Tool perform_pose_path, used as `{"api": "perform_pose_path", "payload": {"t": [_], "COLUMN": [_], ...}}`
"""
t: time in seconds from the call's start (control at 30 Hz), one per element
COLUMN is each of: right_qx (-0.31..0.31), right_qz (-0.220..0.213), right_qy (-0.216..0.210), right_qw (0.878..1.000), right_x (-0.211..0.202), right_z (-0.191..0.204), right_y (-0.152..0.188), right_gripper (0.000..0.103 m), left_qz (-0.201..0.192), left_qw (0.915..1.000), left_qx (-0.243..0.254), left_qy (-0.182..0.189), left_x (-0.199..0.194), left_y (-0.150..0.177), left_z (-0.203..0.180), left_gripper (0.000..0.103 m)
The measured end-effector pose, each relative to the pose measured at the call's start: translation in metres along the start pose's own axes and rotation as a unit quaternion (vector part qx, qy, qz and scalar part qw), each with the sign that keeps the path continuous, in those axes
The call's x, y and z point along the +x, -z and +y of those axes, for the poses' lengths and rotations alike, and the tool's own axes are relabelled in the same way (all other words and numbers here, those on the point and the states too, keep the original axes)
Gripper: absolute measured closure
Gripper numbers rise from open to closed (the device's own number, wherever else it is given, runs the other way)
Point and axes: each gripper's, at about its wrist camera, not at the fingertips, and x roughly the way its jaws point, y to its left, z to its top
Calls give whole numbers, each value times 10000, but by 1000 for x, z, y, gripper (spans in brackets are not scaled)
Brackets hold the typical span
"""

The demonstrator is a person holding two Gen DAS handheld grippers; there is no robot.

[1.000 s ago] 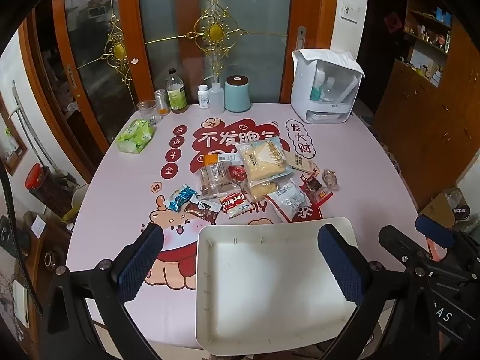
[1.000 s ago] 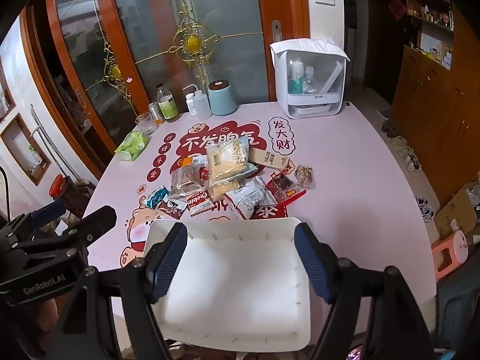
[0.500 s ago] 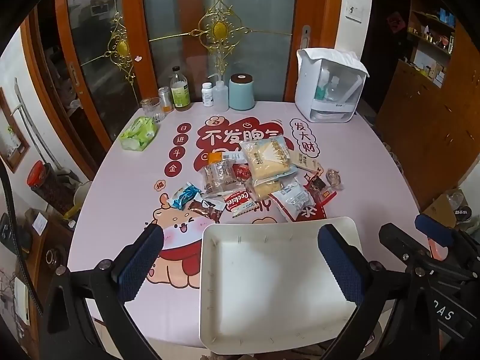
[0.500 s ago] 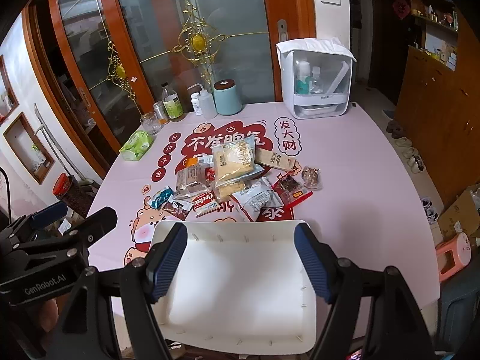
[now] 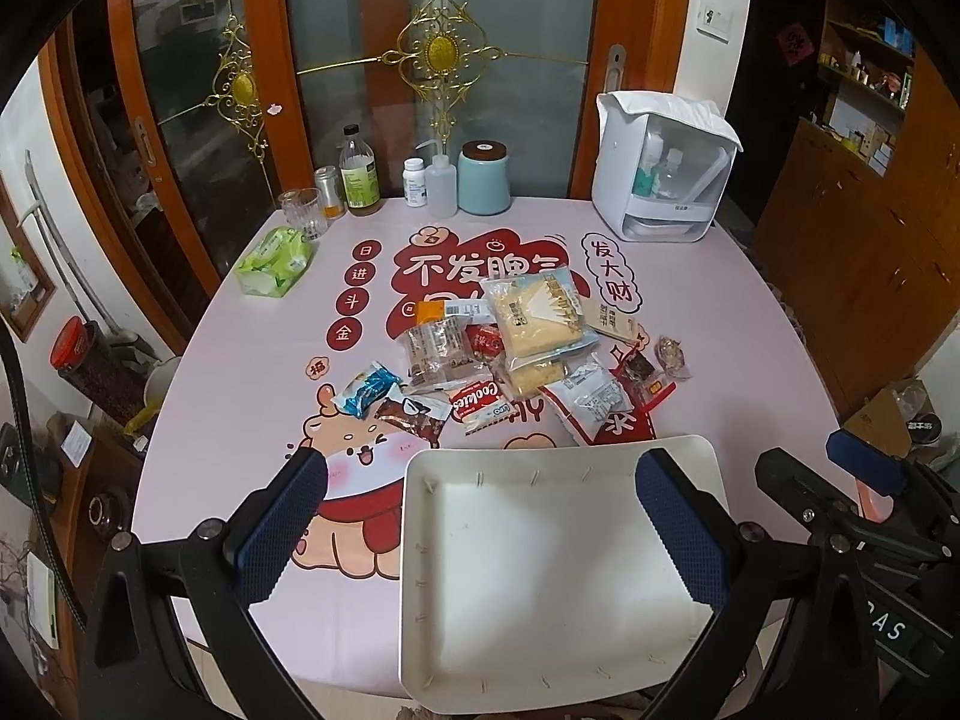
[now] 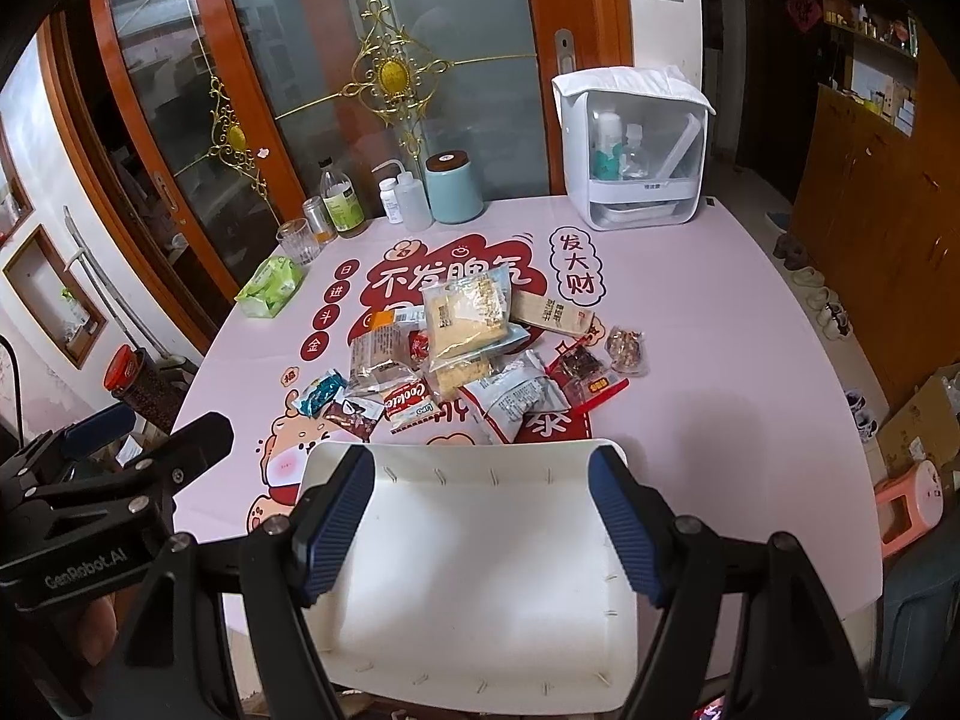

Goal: Organize snacks

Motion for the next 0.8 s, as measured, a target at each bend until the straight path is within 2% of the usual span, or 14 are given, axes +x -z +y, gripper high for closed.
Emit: {"api": "perform_pose_path", "payload": {"t": [0.57, 0.8], "right_qx": [15, 30], "right_qz": [80, 74], "right_qy": [-21, -1], "right_qw": [10000, 10000], "right_x": [4, 3], "right_z": [3, 4], "right_y": [-1, -2], "right_gripper": [28, 28], "left_qz": [128, 295], "left_qw": [9999, 9996], "left_qx": [20, 34], "left_qy": [-29, 34], "left_x": [6, 13], "left_y": [-5, -4], "left_z": [2, 5], "left_gripper": [1, 1]}}
